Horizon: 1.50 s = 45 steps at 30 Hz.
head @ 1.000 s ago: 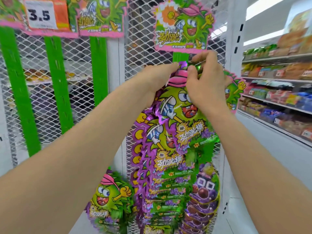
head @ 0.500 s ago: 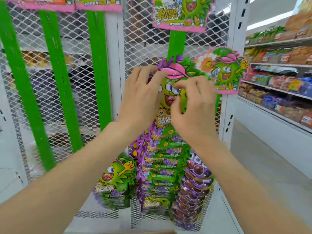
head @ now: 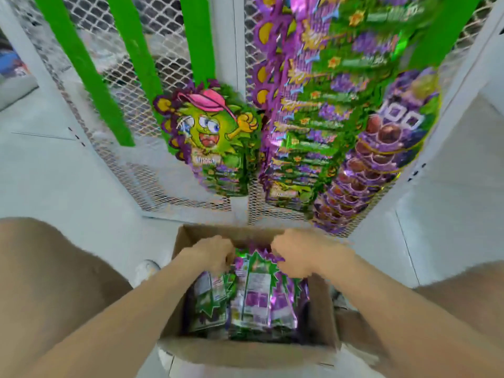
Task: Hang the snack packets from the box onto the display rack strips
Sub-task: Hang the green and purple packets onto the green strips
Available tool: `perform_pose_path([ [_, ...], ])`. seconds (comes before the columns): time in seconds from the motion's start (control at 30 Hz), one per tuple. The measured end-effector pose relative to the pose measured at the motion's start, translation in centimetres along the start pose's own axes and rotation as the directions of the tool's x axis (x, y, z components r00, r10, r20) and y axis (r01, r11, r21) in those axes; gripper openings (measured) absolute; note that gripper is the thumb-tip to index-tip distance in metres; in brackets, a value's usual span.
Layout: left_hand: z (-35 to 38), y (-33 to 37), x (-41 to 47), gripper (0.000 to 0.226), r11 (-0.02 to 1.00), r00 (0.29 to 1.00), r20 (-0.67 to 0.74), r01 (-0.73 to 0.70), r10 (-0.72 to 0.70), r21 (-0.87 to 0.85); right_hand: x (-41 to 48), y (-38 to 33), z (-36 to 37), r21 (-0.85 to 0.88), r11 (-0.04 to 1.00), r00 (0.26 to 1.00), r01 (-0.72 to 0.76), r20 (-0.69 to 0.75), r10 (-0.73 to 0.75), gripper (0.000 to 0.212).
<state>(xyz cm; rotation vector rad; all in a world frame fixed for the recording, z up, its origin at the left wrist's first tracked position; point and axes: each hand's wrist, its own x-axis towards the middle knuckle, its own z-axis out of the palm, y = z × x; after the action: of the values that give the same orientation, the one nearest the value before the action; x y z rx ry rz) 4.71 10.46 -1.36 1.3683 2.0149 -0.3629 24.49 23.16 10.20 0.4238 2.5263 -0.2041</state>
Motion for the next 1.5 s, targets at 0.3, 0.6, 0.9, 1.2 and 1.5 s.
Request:
perform_pose_path([
  [0.3, 10.3, 2.0, 1.6, 0.099, 0.978, 0.978, 0.043, 0.205, -0.203, -0.042, 2.8, 0.1, 0.2, -0.024, 0.996, 0.996, 0.085, 0.028, -0.085, 0.019],
  [0.6, 8.2, 2.4, 0.6, 0.018, 0.984, 0.972, -0.175, 0.143, -0.159, -0.102, 2.5, -1.0, 0.8, -0.057, 0.994, 0.991, 0.093, 0.097, -0.087, 0.016],
  [0.9, -1.9, 2.7, -4.1, 0.021, 0.997, 0.970, -0.231, -0.077, 0.073, -0.008, 2.7, -0.9, 1.5, 0.315, 0.932, 0.976, 0.181, -0.175, -0.130, 0.091],
  [1.2, -13.3, 2.5, -12.9, 0.021, 0.771, 0.795, -0.503, -0.542, 0.339, -0.335, -1.8, -0.3, -4.9, 0.533, 0.810, 0.733, 0.246, -0.649, 0.205, 0.023],
  [1.5, -21.6, 3.4, -17.1, 0.011, 0.626, 0.596, -0.798, -0.658, 0.093, -0.419, -7.5, 1.4, -12.7, 0.547, 0.772, 0.604, 0.324, -0.748, 0.277, 0.025],
])
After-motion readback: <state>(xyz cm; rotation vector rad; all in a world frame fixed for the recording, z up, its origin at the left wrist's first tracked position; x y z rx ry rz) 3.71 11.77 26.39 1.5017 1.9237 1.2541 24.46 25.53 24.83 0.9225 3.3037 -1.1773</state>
